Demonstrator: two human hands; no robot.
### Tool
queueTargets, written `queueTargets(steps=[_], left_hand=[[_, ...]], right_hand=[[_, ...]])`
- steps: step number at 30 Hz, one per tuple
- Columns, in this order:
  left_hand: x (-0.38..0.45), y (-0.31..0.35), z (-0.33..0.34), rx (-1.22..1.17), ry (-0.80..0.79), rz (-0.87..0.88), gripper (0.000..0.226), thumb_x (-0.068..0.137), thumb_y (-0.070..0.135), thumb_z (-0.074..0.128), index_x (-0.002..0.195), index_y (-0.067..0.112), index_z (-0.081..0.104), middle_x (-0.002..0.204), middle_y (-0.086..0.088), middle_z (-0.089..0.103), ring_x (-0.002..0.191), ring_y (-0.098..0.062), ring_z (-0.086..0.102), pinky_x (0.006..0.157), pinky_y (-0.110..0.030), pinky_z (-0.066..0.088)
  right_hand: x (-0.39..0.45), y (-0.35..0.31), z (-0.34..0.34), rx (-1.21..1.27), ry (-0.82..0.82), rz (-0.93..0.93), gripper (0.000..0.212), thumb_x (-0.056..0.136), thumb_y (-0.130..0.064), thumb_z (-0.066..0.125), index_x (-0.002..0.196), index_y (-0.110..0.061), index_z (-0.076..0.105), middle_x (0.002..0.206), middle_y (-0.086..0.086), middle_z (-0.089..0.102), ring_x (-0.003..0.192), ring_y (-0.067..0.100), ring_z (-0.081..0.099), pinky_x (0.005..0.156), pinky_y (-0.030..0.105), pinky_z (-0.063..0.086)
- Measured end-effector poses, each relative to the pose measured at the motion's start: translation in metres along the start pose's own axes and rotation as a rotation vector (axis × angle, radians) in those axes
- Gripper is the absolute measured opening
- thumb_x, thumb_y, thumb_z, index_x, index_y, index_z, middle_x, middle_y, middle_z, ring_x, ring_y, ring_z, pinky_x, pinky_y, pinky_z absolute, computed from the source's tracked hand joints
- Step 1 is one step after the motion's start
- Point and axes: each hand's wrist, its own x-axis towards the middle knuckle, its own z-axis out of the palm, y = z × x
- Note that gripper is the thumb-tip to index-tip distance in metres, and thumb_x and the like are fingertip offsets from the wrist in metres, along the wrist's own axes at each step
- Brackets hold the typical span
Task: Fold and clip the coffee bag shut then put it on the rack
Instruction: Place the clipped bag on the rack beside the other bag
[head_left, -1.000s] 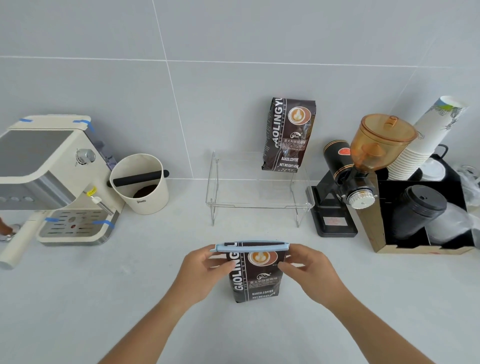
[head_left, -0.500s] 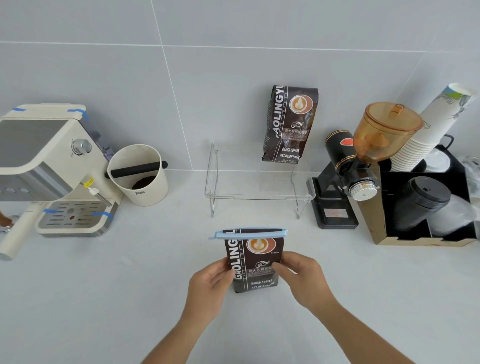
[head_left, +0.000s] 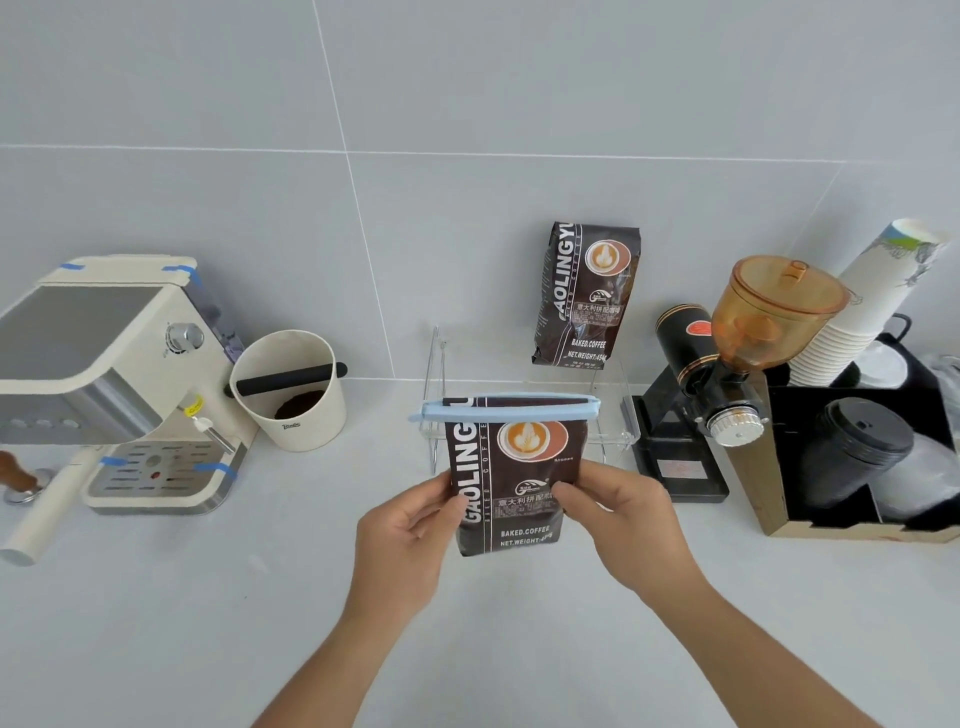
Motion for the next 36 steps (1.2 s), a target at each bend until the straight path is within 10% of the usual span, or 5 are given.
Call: queueTargets(steps=[13,24,29,36], left_hand=[[0.103,0.064,-0.006,0.029,-0.005,0.206,0.024,0.086,0.002,0.068,0.108,0.011,0.073,0.101,0.007,0.077,0.093,-0.008,0.073,0.084,-0.017,0.054],[0.196,0.026,0.008,0.037,0.030,0.126,0.030,0.087,0.001,0.066,0.099,0.027,0.075,0.095,0.016,0.077,0.089,-0.006,0.073,0.076,-0.013,0.054],[0.222,0.001,0.013,0.062,0.033,0.085,0.026,0.088,0.001,0.064,0.105,0.017,0.074,0.098,0.005,0.077,0.089,-0.004,0.073,0.078,-0.014,0.055],[0.234,-0.036,0.023,0.078,0.046,0.015,0.028,0.087,0.000,0.065,0.112,0.011,0.071,0.104,0.001,0.077,0.092,-0.007,0.073,0.084,-0.022,0.056]], right_hand=[[0.090,-0.063,-0.008,0.044,0.034,-0.175,0.021,0.084,-0.026,0.065,0.096,-0.040,0.075,0.094,-0.014,0.080,0.093,0.007,0.073,0.092,0.048,0.057],[0.181,-0.048,0.012,0.041,0.090,-0.073,0.039,0.091,-0.007,0.062,0.084,-0.043,0.075,0.085,-0.003,0.080,0.073,0.012,0.070,0.067,0.023,0.058],[0.203,-0.032,0.021,0.020,0.123,-0.015,0.041,0.091,-0.008,0.061,0.082,-0.046,0.074,0.090,0.013,0.077,0.084,0.040,0.068,0.078,0.052,0.057],[0.217,0.004,0.035,-0.074,0.171,0.013,0.036,0.091,-0.009,0.062,0.098,-0.043,0.069,0.100,-0.007,0.078,0.096,0.011,0.072,0.092,0.046,0.057]])
